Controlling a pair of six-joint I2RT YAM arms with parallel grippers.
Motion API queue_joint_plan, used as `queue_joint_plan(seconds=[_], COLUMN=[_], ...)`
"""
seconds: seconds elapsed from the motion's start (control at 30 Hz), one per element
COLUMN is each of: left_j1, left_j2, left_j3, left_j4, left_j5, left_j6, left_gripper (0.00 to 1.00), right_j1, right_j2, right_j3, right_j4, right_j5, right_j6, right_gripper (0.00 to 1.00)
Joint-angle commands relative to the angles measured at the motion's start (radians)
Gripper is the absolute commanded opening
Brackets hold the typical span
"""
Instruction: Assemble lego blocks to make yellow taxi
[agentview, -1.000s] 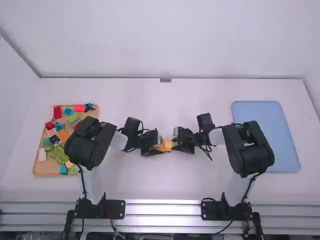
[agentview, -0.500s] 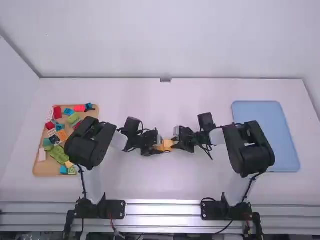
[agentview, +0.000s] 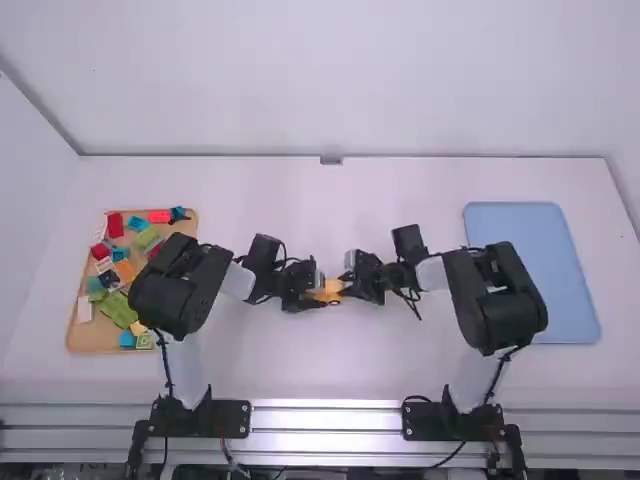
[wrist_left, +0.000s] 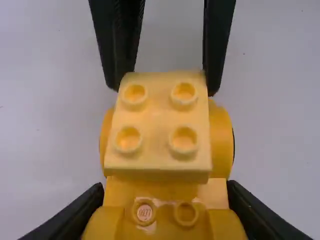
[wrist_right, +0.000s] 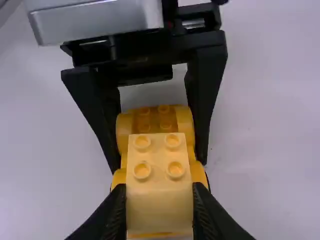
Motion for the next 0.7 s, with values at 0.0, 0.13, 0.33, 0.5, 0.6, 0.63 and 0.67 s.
queue_joint_plan(seconds=[0.0,0.13,0.33,0.5,0.6,0.63,0.67], left_j1=[-0.005,-0.005,-0.005,-0.005,-0.005,-0.005,-0.005], left_j2=[0.01,0.01,0.01,0.01,0.01,0.01,0.01], left_j3=[-0.009,-0.009,-0.009,-0.009,-0.009,-0.009,-0.009], left_j4=[-0.019,-0.019,-0.019,-0.019,-0.019,-0.019,-0.019], left_j5=[-0.003,-0.003,-0.003,-0.003,-0.003,-0.003,-0.004], left_j6=[-0.004,-0.004,-0.004,-0.004,-0.004,-0.004,-0.004], left_gripper=[0.26,0.26,0.25,0.25,0.26,0.25,0.25], right_j1=[-0.009,0.03,0.062,0.057,0.036,0.027,0.023], right_j2=[-0.024,-0.024,-0.024,-0.024,-0.024,-0.024,-0.024], right_j3=[0.024,0.023,0.023,0.023,0.023,0.023,0.023], right_j4=[-0.025,-0.031,-0.03,-0.031,-0.032,-0.035,-0.036], right_j5=[-0.002,0.092,0.164,0.168,0.134,0.118,0.112], right_j6=[-0.033,-0.021,-0.016,-0.019,-0.019,-0.019,-0.019], right_gripper=[0.17,0.17,0.17,0.16,0.17,0.18,0.18])
